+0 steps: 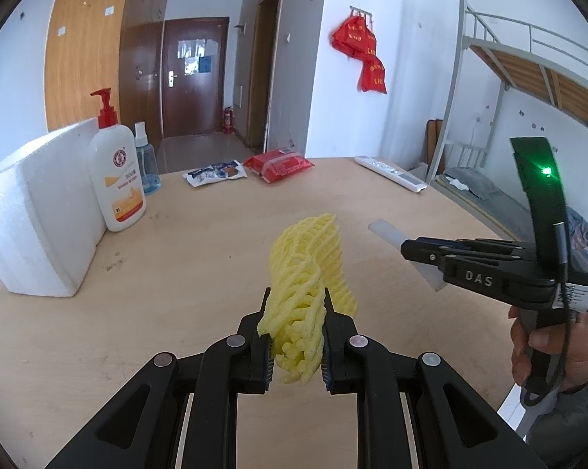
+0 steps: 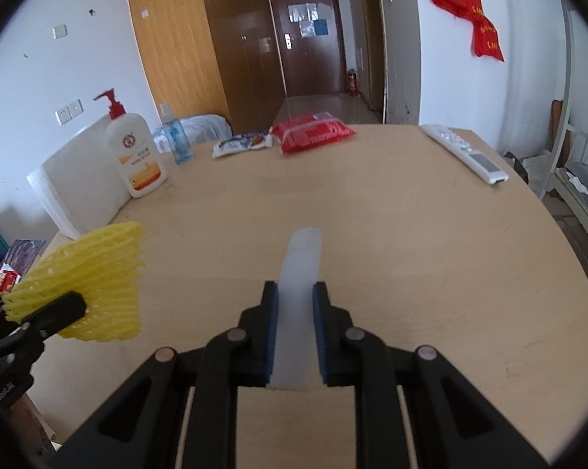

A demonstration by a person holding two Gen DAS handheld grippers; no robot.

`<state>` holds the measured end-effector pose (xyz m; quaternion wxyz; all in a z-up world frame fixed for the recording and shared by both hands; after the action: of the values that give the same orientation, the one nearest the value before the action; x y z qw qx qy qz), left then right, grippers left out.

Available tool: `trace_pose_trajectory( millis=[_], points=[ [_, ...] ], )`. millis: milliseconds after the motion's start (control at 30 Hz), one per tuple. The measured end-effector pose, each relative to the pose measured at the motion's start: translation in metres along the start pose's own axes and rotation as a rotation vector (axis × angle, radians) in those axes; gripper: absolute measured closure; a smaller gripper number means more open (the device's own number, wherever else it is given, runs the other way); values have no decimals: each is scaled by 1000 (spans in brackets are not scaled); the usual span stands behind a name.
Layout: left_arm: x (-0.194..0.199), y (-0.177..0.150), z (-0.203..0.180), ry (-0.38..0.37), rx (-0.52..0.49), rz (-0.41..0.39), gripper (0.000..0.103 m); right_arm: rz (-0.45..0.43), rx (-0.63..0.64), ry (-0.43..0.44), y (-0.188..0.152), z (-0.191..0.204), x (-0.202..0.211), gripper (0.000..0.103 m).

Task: Organize soft objects
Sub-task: 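Lift the net and foam strip in both tools off the table, then carry the yellow net and white strip in both tools toward the foam box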

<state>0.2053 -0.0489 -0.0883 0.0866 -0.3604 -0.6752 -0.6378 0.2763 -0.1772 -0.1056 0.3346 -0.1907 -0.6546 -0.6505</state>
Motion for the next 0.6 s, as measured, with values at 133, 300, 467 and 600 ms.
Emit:
trace_pose_trajectory(
  millis=[133,300,467,600],
  points=[
    [7,3,0,10,9,-21,83,-32,5,9,3,3,14,82],
    [16,7,-4,20,7,-43,83,-79,8,19,7,7,35,82],
    [27,15,-8,31,12,-79,83,-136,6,34,13,10,59,82],
    [38,20,-12,39,2,-107,83,-183,13,38,17,14,77,82]
  ],
)
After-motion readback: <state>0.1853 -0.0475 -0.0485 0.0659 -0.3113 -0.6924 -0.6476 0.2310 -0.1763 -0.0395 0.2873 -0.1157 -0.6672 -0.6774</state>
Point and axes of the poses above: each gripper's, at about its wrist camera, not at the fingertips, and x roughly against the way its jaws point, z to its left, y to its top, the point moved 7 cm from there along -x, roughly the way its jaws point, and after that the axes turned 6 degrees about -y, right-handed, at the moved point
